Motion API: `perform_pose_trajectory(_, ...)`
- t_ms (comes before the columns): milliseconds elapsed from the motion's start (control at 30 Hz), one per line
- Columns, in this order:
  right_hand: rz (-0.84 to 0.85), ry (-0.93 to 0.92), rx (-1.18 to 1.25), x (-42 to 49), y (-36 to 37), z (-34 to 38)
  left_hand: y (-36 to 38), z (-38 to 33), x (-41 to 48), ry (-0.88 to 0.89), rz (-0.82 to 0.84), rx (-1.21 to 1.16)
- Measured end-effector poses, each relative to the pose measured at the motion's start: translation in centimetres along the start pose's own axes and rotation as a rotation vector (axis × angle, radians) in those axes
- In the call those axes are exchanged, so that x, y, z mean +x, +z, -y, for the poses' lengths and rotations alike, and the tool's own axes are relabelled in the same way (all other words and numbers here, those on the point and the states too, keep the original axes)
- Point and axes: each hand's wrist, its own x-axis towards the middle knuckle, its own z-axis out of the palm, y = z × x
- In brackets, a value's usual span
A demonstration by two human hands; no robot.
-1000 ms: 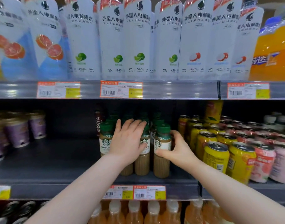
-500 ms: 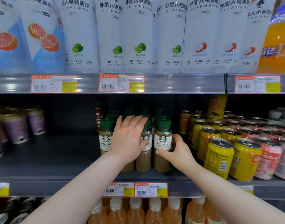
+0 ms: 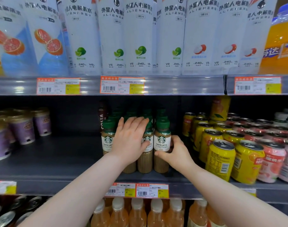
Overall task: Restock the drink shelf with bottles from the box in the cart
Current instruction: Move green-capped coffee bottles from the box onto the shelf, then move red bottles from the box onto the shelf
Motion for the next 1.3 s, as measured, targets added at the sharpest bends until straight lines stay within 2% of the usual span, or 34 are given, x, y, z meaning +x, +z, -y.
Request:
perform_pose_trajectory(167, 0.028, -0.026, -0.031, -0.2, -0.6, 0.5, -0.1, 0.0, 0.2, -0.011, 0.051, 0.086)
perform_pose_trajectory(300, -0.044, -0.081, -0.114, -0.6, -2.0, 1.8, -0.4, -0.6, -0.3, -0.054, 0.063, 0.162)
perform_pose_trajectory(433, -0.110, -0.216, -0.307, -0.9, -3.5, 4.0, -1.4, -0.7, -1.2, -0.083, 0.063, 0.192)
perform_pose_trajectory(533, -0.103, -0.386, -0.481, -1.0, -4.2, 5.8, -2.5, -0.4, -2.4, -0.119, 0.076, 0.235)
perform_pose_trajectory(667, 0.031, -0.617, -0.642, -1.8, -2.8, 7.9, -4.0, 0.6, -4.8, -0.225, 0.133, 0.275)
perform_pose_trajectory(800, 0.158, -0.798, -0.607, -3.6, 1.0, 9.5, -5.5, 1.8, -8.9, -0.357, 0.243, 0.324)
perform_pose_trajectory(933, 0.316, -0.869, -0.509, -5.9, 5.8, 10.5, -7.1, 3.3, -14.3, -0.500, 0.354, 0.374)
perform_pose_trajectory(1067, 0.446, -0.889, -0.528, -8.7, 10.3, 11.1, -8.9, 4.5, -19.9, -0.634, 0.444, 0.408)
perform_pose_trajectory(1300, 0.569, -0.918, -0.573, -14.3, 17.5, 15.4, -12.8, 8.5, -29.4, -0.795, 0.481, 0.370)
